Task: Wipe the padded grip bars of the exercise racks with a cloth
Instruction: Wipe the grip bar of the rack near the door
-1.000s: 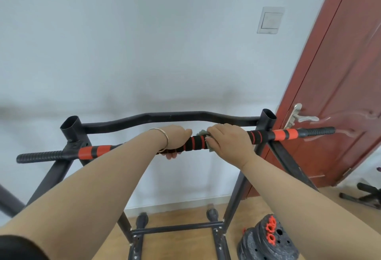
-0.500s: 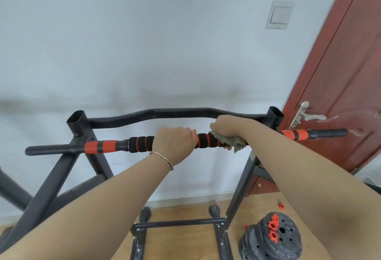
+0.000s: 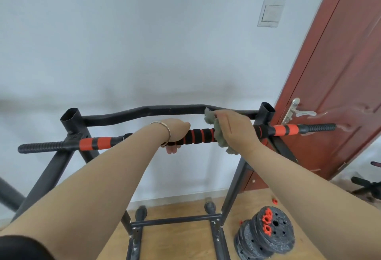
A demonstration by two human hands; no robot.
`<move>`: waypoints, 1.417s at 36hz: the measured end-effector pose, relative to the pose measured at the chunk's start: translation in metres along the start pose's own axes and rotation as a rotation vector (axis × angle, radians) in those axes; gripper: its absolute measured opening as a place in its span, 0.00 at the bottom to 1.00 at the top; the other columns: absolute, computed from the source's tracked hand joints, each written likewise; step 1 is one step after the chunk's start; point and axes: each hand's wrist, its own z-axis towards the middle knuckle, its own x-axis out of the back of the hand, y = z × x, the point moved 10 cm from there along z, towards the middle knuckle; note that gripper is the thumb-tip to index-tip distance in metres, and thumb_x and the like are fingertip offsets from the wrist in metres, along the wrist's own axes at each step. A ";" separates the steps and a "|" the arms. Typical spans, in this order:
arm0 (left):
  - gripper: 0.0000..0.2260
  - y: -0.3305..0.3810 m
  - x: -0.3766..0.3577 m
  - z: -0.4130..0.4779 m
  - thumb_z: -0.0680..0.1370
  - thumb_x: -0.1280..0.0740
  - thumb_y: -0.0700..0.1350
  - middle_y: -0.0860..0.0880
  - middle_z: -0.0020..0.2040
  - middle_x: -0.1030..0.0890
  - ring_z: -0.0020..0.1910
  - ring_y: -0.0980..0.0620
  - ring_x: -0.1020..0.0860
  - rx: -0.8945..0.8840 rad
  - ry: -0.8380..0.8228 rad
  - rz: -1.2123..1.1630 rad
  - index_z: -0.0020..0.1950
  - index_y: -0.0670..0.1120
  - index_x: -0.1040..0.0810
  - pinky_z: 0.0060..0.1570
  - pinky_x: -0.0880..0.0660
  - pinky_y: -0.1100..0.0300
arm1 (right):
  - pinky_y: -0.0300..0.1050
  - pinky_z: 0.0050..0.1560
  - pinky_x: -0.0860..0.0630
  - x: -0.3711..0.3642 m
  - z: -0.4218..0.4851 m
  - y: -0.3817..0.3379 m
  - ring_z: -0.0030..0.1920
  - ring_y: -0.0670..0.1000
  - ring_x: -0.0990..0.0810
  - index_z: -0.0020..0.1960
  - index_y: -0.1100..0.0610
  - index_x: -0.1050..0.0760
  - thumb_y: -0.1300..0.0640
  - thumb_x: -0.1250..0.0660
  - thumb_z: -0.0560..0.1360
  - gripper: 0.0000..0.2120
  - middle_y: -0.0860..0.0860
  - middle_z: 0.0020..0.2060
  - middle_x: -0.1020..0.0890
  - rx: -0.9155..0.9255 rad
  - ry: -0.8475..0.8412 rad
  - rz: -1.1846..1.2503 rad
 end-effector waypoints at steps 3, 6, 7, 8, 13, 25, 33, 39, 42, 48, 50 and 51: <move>0.21 -0.002 -0.005 0.001 0.79 0.50 0.51 0.46 0.28 0.19 0.24 0.48 0.22 0.017 -0.029 -0.112 0.42 0.41 0.22 0.31 0.30 0.60 | 0.47 0.30 0.26 -0.038 -0.010 -0.025 0.32 0.52 0.24 0.42 0.52 0.24 0.59 0.33 0.70 0.03 0.45 0.31 0.23 0.147 -0.144 -0.280; 0.16 0.001 -0.002 0.003 0.79 0.47 0.49 0.46 0.29 0.21 0.23 0.48 0.26 -0.011 0.053 -0.082 0.43 0.42 0.24 0.29 0.32 0.62 | 0.45 0.27 0.32 -0.040 -0.010 -0.025 0.26 0.53 0.29 0.36 0.56 0.25 0.48 0.37 0.79 0.16 0.49 0.26 0.27 0.152 0.017 -0.408; 0.11 0.003 -0.002 0.002 0.78 0.45 0.46 0.47 0.31 0.21 0.24 0.49 0.26 -0.055 0.097 0.017 0.44 0.43 0.26 0.29 0.32 0.62 | 0.43 0.26 0.36 -0.040 -0.008 -0.028 0.24 0.53 0.31 0.35 0.56 0.25 0.49 0.40 0.79 0.17 0.50 0.25 0.28 0.191 0.061 -0.470; 0.05 0.007 0.001 -0.001 0.77 0.42 0.43 0.48 0.33 0.22 0.27 0.50 0.26 -0.112 0.157 0.205 0.45 0.44 0.28 0.29 0.33 0.61 | 0.40 0.25 0.39 -0.044 -0.008 -0.033 0.23 0.53 0.32 0.34 0.55 0.26 0.52 0.39 0.76 0.13 0.49 0.24 0.30 0.264 0.071 -0.544; 0.09 0.027 0.006 -0.016 0.76 0.36 0.39 0.50 0.34 0.31 0.30 0.50 0.32 -0.317 0.530 0.649 0.46 0.47 0.37 0.27 0.37 0.58 | 0.37 0.26 0.41 -0.075 0.011 -0.013 0.21 0.49 0.39 0.31 0.55 0.39 0.57 0.29 0.63 0.17 0.46 0.23 0.37 0.136 -0.293 -0.668; 0.11 0.028 -0.002 -0.042 0.72 0.31 0.44 0.52 0.25 0.39 0.23 0.49 0.32 -0.321 0.754 0.703 0.38 0.49 0.34 0.27 0.38 0.60 | 0.48 0.48 0.25 -0.077 0.048 0.038 0.49 0.52 0.22 0.52 0.53 0.24 0.50 0.46 0.82 0.14 0.49 0.46 0.20 -0.297 -0.549 -0.091; 0.10 0.035 0.009 -0.022 0.74 0.35 0.41 0.50 0.34 0.32 0.34 0.47 0.29 -0.360 0.553 0.743 0.46 0.47 0.37 0.31 0.33 0.56 | 0.48 0.36 0.26 -0.054 0.002 0.010 0.35 0.49 0.24 0.43 0.49 0.28 0.36 0.55 0.80 0.24 0.45 0.32 0.24 0.066 -0.449 -0.376; 0.09 0.029 -0.006 -0.007 0.77 0.38 0.40 0.48 0.37 0.28 0.31 0.48 0.30 -0.348 0.367 0.750 0.54 0.46 0.36 0.29 0.30 0.56 | 0.46 0.27 0.28 -0.051 -0.011 -0.015 0.26 0.54 0.28 0.39 0.55 0.27 0.49 0.27 0.72 0.13 0.50 0.27 0.27 0.333 -0.176 -0.588; 0.14 0.031 -0.006 -0.014 0.76 0.37 0.41 0.49 0.34 0.30 0.27 0.49 0.32 -0.391 0.522 0.802 0.59 0.48 0.37 0.26 0.33 0.58 | 0.44 0.30 0.29 -0.071 -0.003 -0.002 0.32 0.53 0.25 0.47 0.55 0.29 0.47 0.31 0.75 0.12 0.48 0.32 0.25 0.310 -0.401 -0.686; 0.14 0.037 -0.008 -0.035 0.71 0.30 0.42 0.52 0.25 0.42 0.19 0.51 0.39 -0.480 0.729 0.738 0.41 0.47 0.37 0.24 0.39 0.63 | 0.44 0.34 0.30 -0.086 0.023 0.033 0.34 0.52 0.24 0.38 0.55 0.30 0.52 0.44 0.80 0.14 0.50 0.31 0.24 -0.134 -0.771 -0.304; 0.16 0.038 -0.004 -0.048 0.68 0.27 0.41 0.52 0.25 0.48 0.18 0.50 0.39 -0.517 0.834 0.708 0.37 0.47 0.37 0.24 0.37 0.63 | 0.45 0.36 0.30 -0.089 0.023 0.047 0.33 0.51 0.23 0.36 0.54 0.26 0.47 0.46 0.79 0.18 0.49 0.28 0.22 -0.320 -0.812 -0.136; 0.16 0.038 -0.003 -0.051 0.68 0.27 0.41 0.51 0.26 0.47 0.19 0.49 0.38 -0.526 0.863 0.703 0.36 0.47 0.36 0.24 0.35 0.62 | 0.46 0.37 0.30 -0.087 0.028 0.051 0.34 0.52 0.23 0.36 0.54 0.27 0.47 0.46 0.79 0.18 0.49 0.29 0.22 -0.350 -0.772 -0.112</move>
